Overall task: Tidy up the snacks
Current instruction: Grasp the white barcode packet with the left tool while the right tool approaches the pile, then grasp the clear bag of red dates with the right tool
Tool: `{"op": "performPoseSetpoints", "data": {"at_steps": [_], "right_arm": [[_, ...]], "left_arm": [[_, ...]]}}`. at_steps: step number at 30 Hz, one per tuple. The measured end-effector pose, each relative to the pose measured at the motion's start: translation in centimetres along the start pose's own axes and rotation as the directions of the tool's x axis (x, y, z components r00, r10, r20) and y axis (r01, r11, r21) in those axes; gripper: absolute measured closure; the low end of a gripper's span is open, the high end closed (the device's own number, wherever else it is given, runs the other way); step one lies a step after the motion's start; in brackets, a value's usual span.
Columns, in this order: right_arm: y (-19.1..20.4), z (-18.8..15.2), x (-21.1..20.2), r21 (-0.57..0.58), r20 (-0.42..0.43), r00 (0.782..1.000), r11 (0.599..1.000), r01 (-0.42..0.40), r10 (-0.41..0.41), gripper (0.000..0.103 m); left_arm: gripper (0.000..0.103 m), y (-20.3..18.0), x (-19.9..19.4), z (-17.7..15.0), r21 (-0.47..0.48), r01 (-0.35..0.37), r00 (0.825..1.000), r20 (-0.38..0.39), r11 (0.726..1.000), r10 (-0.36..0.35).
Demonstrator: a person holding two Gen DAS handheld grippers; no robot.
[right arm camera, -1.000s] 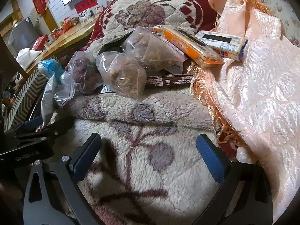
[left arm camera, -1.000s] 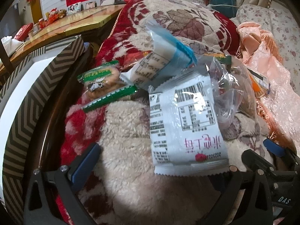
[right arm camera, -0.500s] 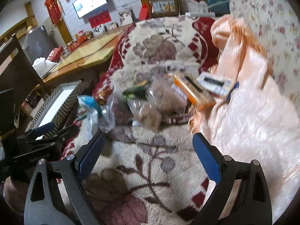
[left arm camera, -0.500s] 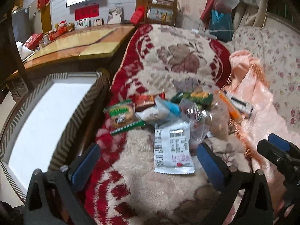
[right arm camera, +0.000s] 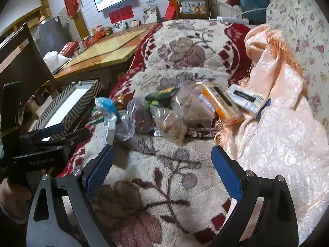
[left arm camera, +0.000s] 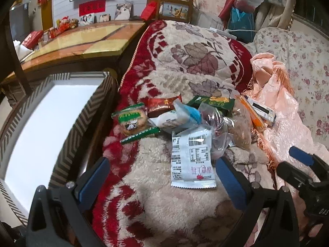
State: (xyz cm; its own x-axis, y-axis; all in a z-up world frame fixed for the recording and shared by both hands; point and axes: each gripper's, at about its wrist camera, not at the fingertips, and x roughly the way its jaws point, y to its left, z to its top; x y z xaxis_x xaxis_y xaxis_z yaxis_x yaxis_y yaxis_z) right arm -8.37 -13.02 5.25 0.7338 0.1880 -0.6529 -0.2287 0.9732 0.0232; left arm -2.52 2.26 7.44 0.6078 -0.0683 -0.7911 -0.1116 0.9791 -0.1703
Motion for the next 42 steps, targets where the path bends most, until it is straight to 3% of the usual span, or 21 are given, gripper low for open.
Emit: {"op": "performPoseSetpoints", "data": {"at_steps": [10, 12, 16, 18, 19, 25, 30, 38, 42], "right_arm": [[-0.4, -0.4, 1.0, -0.001, -0.037, 0.999, 1.0, -0.013, 0.013, 0.008], [-0.6, -0.4, 1.0, 0.005, -0.041, 0.999, 1.0, -0.017, 0.017, 0.008], [-0.7, -0.4, 1.1, 0.001, -0.044, 0.999, 1.0, -0.013, 0.013, 0.008], [-0.7, -0.4, 1.2, 0.003, -0.047, 0.999, 1.0, -0.015, 0.015, 0.008], [-0.7, -0.4, 1.3, 0.003, -0.049, 0.999, 1.0, -0.015, 0.016, 0.009], [-0.1, 0.0, 1.8, -0.017, -0.059, 0.998, 0.999, -0.03, 0.028, 0.01], [0.5, 0.9, 2.5, -0.017, -0.064, 0.996, 0.998, -0.065, 0.064, 0.01], [2.7, 4.0, 5.6, -0.057, -0.099, 0.984, 0.987, -0.152, 0.146, 0.026], [3.6, 5.2, 8.3, -0.068, -0.148, 0.976, 0.983, -0.17, 0.158, 0.027]], "left_arm": [[0.0, -0.8, 2.4, 0.8, -0.021, 0.086, 0.995, -0.038, 0.996, -0.087], [0.005, -1.2, 3.1, 1.0, -0.01, 0.101, 0.994, -0.042, 0.995, -0.102], [0.037, -2.0, 5.4, 0.9, 0.06, 0.116, 0.987, -0.118, 0.991, -0.108], [0.039, -2.0, 5.7, 0.9, 0.061, 0.137, 0.985, -0.117, 0.989, -0.129], [0.047, -2.1, 5.6, 1.0, 0.07, 0.14, 0.985, -0.107, 0.988, -0.132], [0.047, -2.4, 4.2, 1.0, 0.128, 0.185, 0.98, -0.094, 0.974, -0.173], [0.047, -1.9, 3.3, 0.7, 0.118, 0.19, 0.979, -0.098, 0.975, -0.179], [0.047, -0.3, 0.7, 1.3, 0.096, 0.174, 0.983, -0.069, 0.98, -0.168], [0.047, 1.0, -0.1, 1.6, 0.069, 0.189, 0.98, -0.069, 0.98, -0.184]]}}
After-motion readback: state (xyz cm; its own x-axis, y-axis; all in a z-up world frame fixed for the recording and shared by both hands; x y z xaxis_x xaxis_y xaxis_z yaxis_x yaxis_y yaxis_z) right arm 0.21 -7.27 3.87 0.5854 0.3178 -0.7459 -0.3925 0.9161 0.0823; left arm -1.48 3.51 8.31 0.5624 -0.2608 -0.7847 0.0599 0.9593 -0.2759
